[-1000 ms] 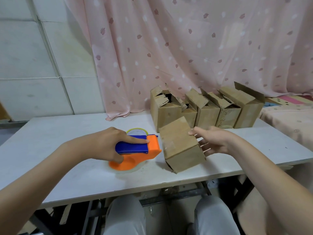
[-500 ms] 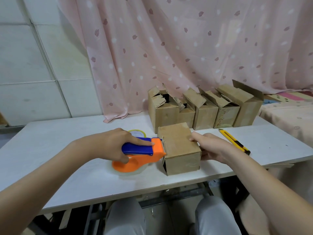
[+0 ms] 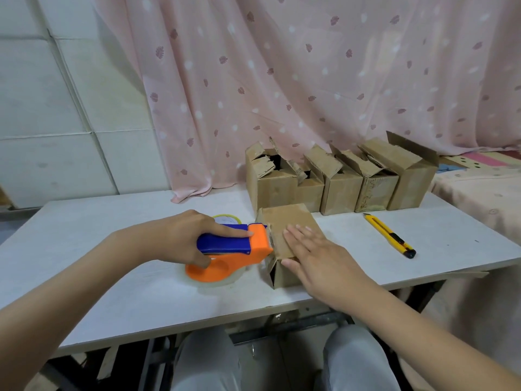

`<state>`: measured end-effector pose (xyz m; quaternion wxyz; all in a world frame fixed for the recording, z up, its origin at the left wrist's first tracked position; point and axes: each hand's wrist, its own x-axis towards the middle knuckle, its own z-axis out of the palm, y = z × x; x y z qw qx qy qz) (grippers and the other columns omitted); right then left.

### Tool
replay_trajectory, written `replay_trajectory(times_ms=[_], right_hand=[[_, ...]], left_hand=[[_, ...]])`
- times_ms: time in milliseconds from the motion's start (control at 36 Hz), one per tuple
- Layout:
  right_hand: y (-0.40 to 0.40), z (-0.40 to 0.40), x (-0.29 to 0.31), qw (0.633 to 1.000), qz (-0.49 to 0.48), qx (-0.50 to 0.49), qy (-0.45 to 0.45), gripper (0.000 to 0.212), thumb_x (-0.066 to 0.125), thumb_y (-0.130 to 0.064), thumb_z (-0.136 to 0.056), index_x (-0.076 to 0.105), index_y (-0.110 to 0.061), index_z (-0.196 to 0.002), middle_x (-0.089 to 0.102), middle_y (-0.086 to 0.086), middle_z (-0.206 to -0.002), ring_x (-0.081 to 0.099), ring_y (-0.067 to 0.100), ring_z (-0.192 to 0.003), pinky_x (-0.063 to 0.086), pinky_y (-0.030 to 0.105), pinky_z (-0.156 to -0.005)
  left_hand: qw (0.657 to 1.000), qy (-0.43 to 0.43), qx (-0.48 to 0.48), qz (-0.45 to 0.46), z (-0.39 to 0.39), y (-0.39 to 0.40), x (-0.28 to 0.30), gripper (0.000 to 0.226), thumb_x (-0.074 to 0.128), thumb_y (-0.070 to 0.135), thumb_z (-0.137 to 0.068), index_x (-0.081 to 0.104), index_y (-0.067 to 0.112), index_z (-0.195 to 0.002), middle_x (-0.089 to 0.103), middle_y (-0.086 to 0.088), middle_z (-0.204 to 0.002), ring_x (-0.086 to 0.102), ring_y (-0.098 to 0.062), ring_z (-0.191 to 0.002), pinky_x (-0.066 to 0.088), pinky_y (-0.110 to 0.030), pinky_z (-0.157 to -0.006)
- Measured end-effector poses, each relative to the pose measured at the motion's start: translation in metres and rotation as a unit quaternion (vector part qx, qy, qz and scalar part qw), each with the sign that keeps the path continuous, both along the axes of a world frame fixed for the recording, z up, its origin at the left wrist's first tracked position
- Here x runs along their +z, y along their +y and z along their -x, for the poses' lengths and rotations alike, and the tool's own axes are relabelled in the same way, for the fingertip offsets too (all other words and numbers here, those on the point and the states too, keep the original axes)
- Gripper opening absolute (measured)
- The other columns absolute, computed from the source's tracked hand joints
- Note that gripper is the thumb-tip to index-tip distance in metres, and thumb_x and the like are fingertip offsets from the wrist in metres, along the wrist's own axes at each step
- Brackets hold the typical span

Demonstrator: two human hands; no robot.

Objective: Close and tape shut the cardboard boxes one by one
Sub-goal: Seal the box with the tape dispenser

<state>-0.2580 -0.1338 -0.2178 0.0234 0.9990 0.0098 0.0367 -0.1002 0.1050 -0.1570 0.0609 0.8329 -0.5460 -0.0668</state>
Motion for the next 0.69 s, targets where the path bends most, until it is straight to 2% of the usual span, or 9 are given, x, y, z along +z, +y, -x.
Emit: replay_trajectory(times_ms=[83,167,250,306,361,444,500,556,694], right_hand=[[-0.006,-0.005,-0.007,0.999,0.002,0.005,-0.036,0.117,-0.037,-0.068,-0.075,0.025,-0.013,-0.158,0.021,0.003,-0.164,0.017,0.019,-0.152,0.002,0.027,-0.112],[-0.007,-0.005,-0.007,1.000,-0.008,0.006,-0.017,0.120,-0.040,-0.070,-0.069,0.017,-0.016,-0.159,0.013,-0.001,-0.166,0.009,0.015,-0.154,-0.004,0.023,-0.111],[-0.001,0.001,0.003,0.999,-0.035,-0.008,-0.001,0.096,-0.019,-0.065,-0.082,0.013,-0.020,-0.160,0.007,-0.006,-0.167,0.002,0.009,-0.154,-0.007,0.018,-0.111],[0.005,0.001,0.012,0.996,-0.086,-0.031,0.000,0.075,0.003,-0.059,-0.097,0.024,-0.022,-0.159,0.016,-0.008,-0.166,0.007,0.009,-0.153,0.007,0.021,-0.117],[0.010,-0.004,0.019,0.990,-0.127,-0.068,-0.009,0.058,0.017,-0.051,-0.105,0.042,-0.021,-0.148,0.036,-0.004,-0.159,0.021,0.016,-0.151,0.025,0.034,-0.117],[0.020,-0.023,0.024,0.983,-0.120,-0.137,-0.019,0.050,0.021,-0.050,-0.106,0.057,-0.017,-0.117,0.056,0.015,-0.128,0.040,0.036,-0.133,0.024,0.053,-0.117],[0.026,-0.035,0.026,0.973,-0.125,-0.195,0.015,0.045,0.027,-0.054,-0.102,0.051,-0.019,-0.116,0.049,0.026,-0.133,0.038,0.045,-0.130,0.024,0.061,-0.114],[0.029,-0.045,0.027,0.959,-0.141,-0.235,0.068,0.048,0.037,-0.059,-0.099,0.041,-0.022,-0.129,0.037,0.034,-0.145,0.031,0.049,-0.136,0.021,0.063,-0.114],[0.023,-0.071,0.030,0.934,-0.178,-0.290,0.109,0.089,0.063,-0.059,-0.086,0.019,-0.019,-0.151,0.035,0.028,-0.150,0.030,0.047,-0.139,0.029,0.062,-0.112]], left_hand=[[1.000,0.000,-0.001,-0.002,0.001,0.006,0.000,0.090,0.068,0.021,-0.079,0.021,0.088,-0.119,0.048,0.042,-0.088,0.047,0.001,-0.082,0.037,-0.015,-0.066],[1.000,0.003,0.014,-0.006,-0.002,0.018,0.001,0.089,0.068,0.022,-0.080,0.021,0.088,-0.117,0.051,0.033,-0.086,0.046,0.006,-0.083,0.036,-0.012,-0.067],[0.999,0.003,0.032,-0.019,-0.007,0.034,0.002,0.085,0.067,0.025,-0.080,0.024,0.085,-0.122,0.052,0.016,-0.085,0.047,0.002,-0.082,0.036,-0.011,-0.067],[0.999,-0.005,0.042,-0.028,-0.008,0.040,0.001,0.083,0.066,0.027,-0.080,0.023,0.085,-0.123,0.052,0.012,-0.087,0.046,-0.001,-0.081,0.035,-0.013,-0.066],[0.999,-0.015,0.041,-0.029,-0.007,0.039,0.000,0.084,0.065,0.029,-0.080,0.021,0.085,-0.124,0.051,0.011,-0.088,0.046,-0.002,-0.082,0.034,-0.014,-0.068],[0.999,-0.030,0.033,-0.024,-0.006,0.033,-0.001,0.083,0.065,0.029,-0.081,0.019,0.085,-0.123,0.049,0.010,-0.086,0.045,-0.003,-0.081,0.034,-0.013,-0.067],[0.999,-0.036,0.027,-0.022,-0.005,0.030,-0.002,0.082,0.065,0.029,-0.081,0.022,0.083,-0.125,0.049,0.011,-0.086,0.045,-0.002,-0.081,0.033,-0.012,-0.066],[0.999,-0.038,0.023,-0.023,-0.004,0.028,-0.002,0.082,0.065,0.029,-0.081,0.023,0.082,-0.127,0.049,0.012,-0.086,0.044,0.000,-0.080,0.033,-0.011,-0.066],[0.999,-0.034,0.027,-0.026,-0.004,0.028,-0.001,0.082,0.066,0.028,-0.081,0.023,0.081,-0.128,0.047,0.013,-0.087,0.043,0.001,-0.080,0.032,-0.011,-0.066]])
